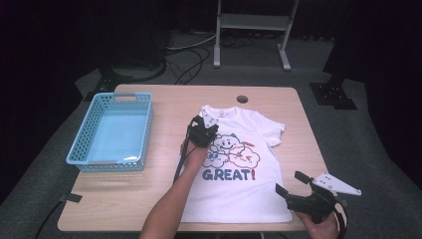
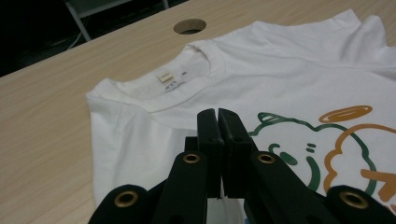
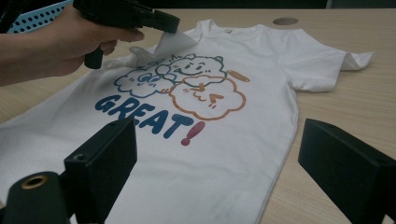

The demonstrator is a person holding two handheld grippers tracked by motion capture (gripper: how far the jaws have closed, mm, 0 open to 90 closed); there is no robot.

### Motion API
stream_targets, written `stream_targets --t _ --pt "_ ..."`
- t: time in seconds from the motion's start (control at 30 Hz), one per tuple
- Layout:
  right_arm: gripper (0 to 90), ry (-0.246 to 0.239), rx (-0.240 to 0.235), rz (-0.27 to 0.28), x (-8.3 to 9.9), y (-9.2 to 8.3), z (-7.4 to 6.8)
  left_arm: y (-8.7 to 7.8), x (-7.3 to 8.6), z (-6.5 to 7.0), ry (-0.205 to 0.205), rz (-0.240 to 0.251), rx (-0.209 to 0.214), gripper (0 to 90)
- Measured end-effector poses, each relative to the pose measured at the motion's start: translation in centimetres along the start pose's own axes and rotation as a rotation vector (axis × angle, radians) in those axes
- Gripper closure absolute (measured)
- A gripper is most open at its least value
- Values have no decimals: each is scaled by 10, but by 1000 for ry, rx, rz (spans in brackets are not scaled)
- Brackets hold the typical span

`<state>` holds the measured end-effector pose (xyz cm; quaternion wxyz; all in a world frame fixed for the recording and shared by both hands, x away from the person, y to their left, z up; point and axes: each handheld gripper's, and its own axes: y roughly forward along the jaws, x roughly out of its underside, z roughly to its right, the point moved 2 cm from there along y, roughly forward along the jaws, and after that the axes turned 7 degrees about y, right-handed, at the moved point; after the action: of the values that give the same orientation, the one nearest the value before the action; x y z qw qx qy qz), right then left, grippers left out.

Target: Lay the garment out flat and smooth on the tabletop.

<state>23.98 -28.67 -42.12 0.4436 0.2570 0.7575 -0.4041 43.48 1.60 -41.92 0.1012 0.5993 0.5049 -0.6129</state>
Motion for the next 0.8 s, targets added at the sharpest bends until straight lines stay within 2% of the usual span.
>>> stream_targets --t 0.37,0.8 --pt "110 -9 7 -3 0 3 -4 -15 -10 -18 -33 60 -27 882" --pt "110 -16 8 -17 2 8 -8 -31 -12 -43 -67 80 -64 883"
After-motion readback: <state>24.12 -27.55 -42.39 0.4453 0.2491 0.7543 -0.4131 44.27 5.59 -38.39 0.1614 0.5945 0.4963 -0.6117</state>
